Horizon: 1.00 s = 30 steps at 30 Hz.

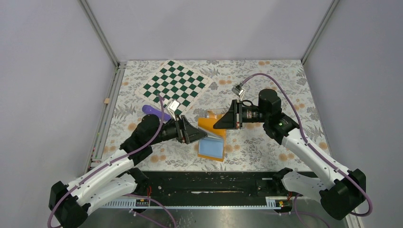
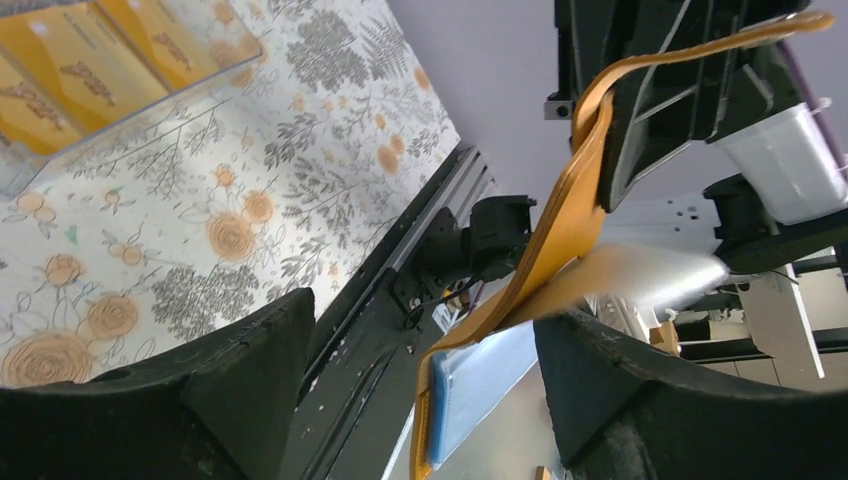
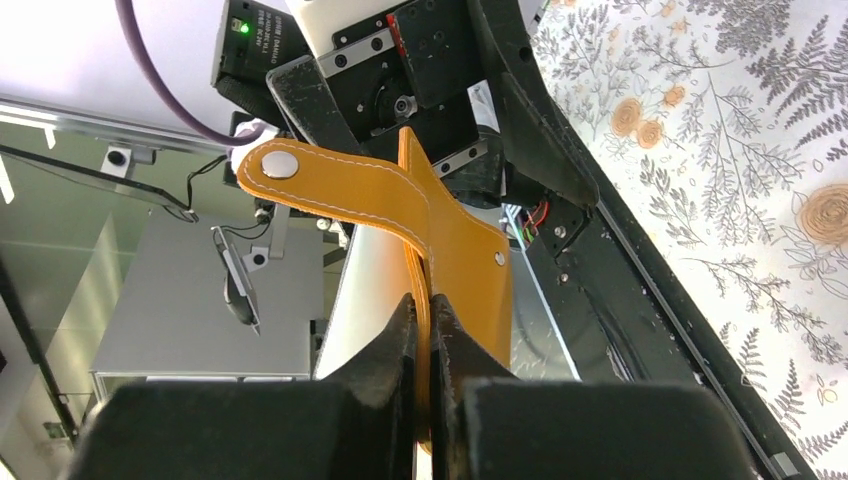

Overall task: Put the credit cards into the card holder
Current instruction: Open the card holder at the center of the board.

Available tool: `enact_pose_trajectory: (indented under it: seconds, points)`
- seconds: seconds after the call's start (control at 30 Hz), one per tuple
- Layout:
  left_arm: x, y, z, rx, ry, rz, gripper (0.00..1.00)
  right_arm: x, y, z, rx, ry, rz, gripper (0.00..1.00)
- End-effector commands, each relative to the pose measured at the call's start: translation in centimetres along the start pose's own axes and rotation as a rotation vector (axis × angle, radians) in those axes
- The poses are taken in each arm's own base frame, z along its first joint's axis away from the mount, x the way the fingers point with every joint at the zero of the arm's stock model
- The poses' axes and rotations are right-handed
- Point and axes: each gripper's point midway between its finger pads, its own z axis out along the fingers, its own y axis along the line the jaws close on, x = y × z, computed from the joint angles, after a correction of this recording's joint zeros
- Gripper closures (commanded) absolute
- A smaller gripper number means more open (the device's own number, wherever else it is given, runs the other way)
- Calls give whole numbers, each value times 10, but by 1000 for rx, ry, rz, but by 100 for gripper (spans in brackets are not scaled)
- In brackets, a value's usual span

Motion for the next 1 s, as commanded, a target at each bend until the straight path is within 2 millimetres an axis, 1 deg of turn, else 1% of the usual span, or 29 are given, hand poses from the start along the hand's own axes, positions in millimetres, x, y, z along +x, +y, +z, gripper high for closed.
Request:
enact_pose_trajectory:
  seconds: [0.0, 0.17, 0.27, 0.43, 0.5, 0.53, 0.57, 0.63, 0.67, 0.7, 0.73, 0.77, 0.87, 0.9, 0.97]
  points:
    - [-19, -28, -2, 143, -78, 22, 21, 1, 27, -6, -108, 13, -50, 100]
    - [-19, -45, -4, 249, -76, 22, 27, -2, 29, -5, -116, 5, -46, 100]
    - [-19, -49, -4, 271, -69, 29, 37, -3, 29, -4, -117, 4, -39, 100]
    - [-20, -50, -3, 271, -54, 27, 60, -5, 27, -3, -114, -1, -27, 100]
    - [-20, -49, -2, 269, -50, 25, 72, -5, 25, -2, -107, -3, -22, 100]
    - [-20, -48, -1, 262, -50, 22, 79, -6, 24, -2, -102, -4, -22, 99]
    - [-20, -47, 0, 252, -47, 17, 87, -6, 23, -2, -95, -4, -25, 92]
    - [-21, -42, 1, 227, -46, 12, 99, -5, 21, -2, -80, -5, -32, 86]
    - [-22, -41, 1, 217, -45, 12, 100, -6, 20, -3, -70, -7, -40, 81]
    - [-22, -40, 0, 209, -44, 13, 100, -6, 20, -3, -59, -6, -49, 73]
    - [-22, -38, 0, 200, -44, 12, 100, -5, 19, -4, -43, -3, -64, 62]
    - [-23, -37, 0, 189, -45, 12, 100, -7, 20, -6, -20, -10, -81, 55]
    - [-23, -31, -2, 145, -46, 11, 100, -5, 13, -13, 67, -6, -114, 38]
    - [-21, -26, -2, 117, -36, 3, 100, -5, 12, -15, 95, -10, -137, 33]
    - [-21, -20, -4, 72, -22, -3, 100, -5, 10, -21, 145, -8, -187, 26]
